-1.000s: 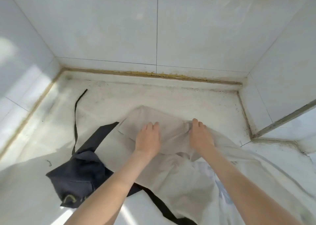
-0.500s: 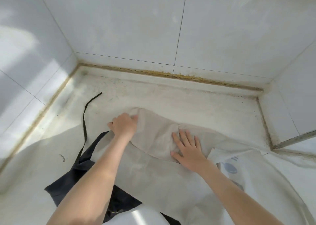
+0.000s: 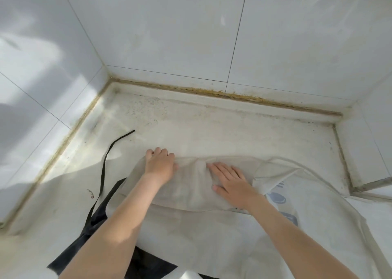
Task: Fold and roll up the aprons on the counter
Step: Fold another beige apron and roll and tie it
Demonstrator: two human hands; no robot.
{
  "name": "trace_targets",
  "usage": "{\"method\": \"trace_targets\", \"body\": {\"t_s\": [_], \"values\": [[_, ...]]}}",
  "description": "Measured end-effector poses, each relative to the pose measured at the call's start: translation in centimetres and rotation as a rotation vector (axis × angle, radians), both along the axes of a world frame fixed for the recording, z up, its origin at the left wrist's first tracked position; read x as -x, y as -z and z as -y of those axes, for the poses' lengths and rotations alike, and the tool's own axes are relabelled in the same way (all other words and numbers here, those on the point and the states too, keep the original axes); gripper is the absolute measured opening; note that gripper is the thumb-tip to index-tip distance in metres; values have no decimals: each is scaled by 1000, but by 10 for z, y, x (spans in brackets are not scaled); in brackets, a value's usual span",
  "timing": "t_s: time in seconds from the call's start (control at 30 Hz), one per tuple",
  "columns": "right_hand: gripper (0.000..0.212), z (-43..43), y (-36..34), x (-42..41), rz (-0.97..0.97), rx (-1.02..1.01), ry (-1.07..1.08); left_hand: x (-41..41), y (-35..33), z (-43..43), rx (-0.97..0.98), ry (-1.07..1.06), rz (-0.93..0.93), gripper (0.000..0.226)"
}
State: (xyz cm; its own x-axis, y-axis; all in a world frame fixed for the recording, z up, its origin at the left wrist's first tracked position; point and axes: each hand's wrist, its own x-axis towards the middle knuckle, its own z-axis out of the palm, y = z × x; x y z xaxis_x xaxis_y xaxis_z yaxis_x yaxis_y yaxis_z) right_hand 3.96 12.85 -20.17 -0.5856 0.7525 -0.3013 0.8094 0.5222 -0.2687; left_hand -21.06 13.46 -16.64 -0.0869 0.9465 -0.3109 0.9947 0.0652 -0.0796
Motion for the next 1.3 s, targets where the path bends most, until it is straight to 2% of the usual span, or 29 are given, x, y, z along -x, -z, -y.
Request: {"method": "trace_targets", "body": {"t_s": [0.13,0.2,0.33,0.47,0.6,0.67,0.73,0.8,0.9,1.03,1.1,1.23,1.27,1.3], "values": [[93,-2,11,-9,75,-57,20,12,-9,-10,-61,-32,-39,30],[94,-3,12,-9,83,-59,61,16,-13,-14,-141,-63,-84,26],[92,-10,12,-9,103,-34,139,17,-11,-9,-312,-191,20,45],[94,-19,10,-13,138,-32,258,28,-8,9,-232,-524,140,61],[81,-21,9,-8,181,-37,301,50,-6,17,-38,-742,423,52],[80,-16,11,-1,183,-56,304,53,-12,18,41,-737,500,40],[82,-9,14,9,190,-76,298,53,-20,19,34,-724,486,36],[84,-7,15,18,186,-82,284,53,-26,19,-54,-705,465,27],[87,-9,13,31,157,-86,222,49,-42,21,-196,-713,643,12],[82,-13,13,49,135,-98,102,54,-63,27,-262,-759,783,37],[80,-15,13,55,136,-92,59,61,-68,33,-255,-742,694,48],[83,-13,13,73,138,-65,28,72,-62,46,-163,-502,-42,87],[86,-10,13,80,136,-72,11,68,-58,46,-167,-415,-132,91],[86,-8,13,89,121,-76,-11,61,-54,46,-177,-332,-147,92]]}}
